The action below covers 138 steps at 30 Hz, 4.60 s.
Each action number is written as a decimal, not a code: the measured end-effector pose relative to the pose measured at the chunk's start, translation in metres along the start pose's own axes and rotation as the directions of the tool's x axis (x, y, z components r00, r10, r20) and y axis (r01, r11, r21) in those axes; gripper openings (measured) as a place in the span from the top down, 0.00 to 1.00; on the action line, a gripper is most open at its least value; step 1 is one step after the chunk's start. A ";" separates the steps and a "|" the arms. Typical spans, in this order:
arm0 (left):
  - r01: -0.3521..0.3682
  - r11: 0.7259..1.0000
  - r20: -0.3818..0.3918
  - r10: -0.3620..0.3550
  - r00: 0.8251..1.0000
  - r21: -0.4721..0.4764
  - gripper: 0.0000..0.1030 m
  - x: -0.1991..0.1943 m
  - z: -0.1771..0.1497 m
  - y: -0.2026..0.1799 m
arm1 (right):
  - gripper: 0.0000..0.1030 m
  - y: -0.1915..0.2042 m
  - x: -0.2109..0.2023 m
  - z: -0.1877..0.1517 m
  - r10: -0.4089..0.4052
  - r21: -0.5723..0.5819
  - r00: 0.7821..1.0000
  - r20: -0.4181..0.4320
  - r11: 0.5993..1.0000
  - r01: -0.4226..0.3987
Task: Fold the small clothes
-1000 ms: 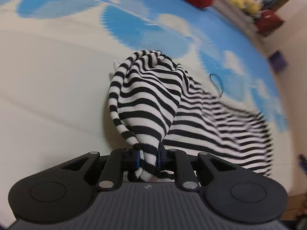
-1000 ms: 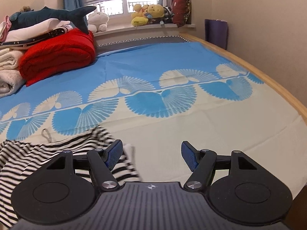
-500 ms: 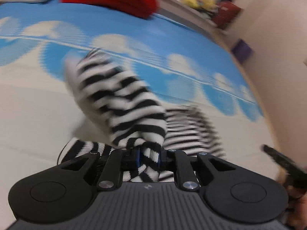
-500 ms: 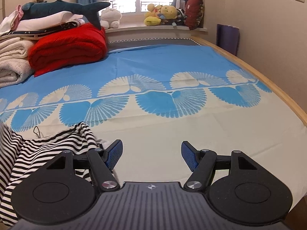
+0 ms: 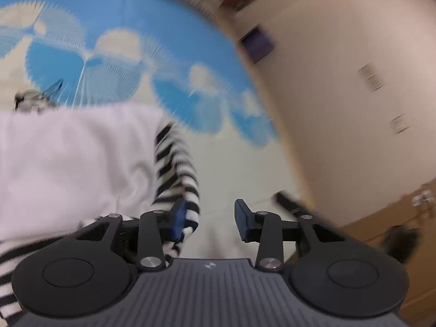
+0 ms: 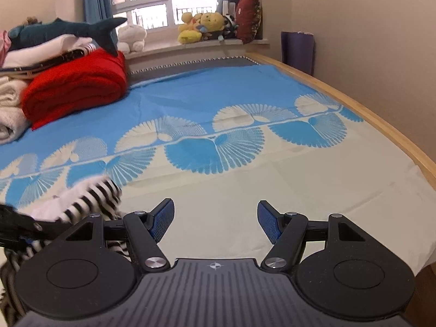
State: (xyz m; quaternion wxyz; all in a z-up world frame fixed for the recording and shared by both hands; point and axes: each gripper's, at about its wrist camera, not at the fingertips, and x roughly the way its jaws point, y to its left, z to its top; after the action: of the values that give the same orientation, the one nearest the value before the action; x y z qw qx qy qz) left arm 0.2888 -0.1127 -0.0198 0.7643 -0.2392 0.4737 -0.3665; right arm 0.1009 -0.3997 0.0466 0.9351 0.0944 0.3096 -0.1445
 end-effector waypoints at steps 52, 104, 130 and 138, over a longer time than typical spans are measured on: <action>-0.447 0.864 -0.064 0.472 0.879 0.229 0.46 -0.059 -0.025 0.060 | 0.54 0.018 0.055 -0.009 0.440 0.304 0.882 -0.168 0.874 -0.378; -0.377 0.864 -0.173 0.450 0.876 0.335 0.42 -0.020 -0.054 0.043 | 0.99 -0.008 0.064 -0.019 0.510 0.309 0.801 -0.313 0.853 -0.422; -0.397 0.792 -0.316 0.567 0.761 0.464 0.29 -0.014 -0.075 0.066 | 0.97 0.019 0.073 -0.074 0.168 -0.134 0.720 -0.673 0.930 -0.342; -0.420 0.879 -0.180 0.461 0.869 0.226 0.21 -0.041 -0.022 0.074 | 0.39 -0.013 0.055 -0.023 0.296 0.120 0.871 -0.391 0.955 -0.271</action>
State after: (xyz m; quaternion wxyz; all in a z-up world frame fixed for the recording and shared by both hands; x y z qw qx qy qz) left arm 0.2819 -0.0355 -0.0598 0.7865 -0.0107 0.5655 -0.2480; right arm 0.1255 -0.4172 -0.0062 0.8582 0.1952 0.4747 0.0075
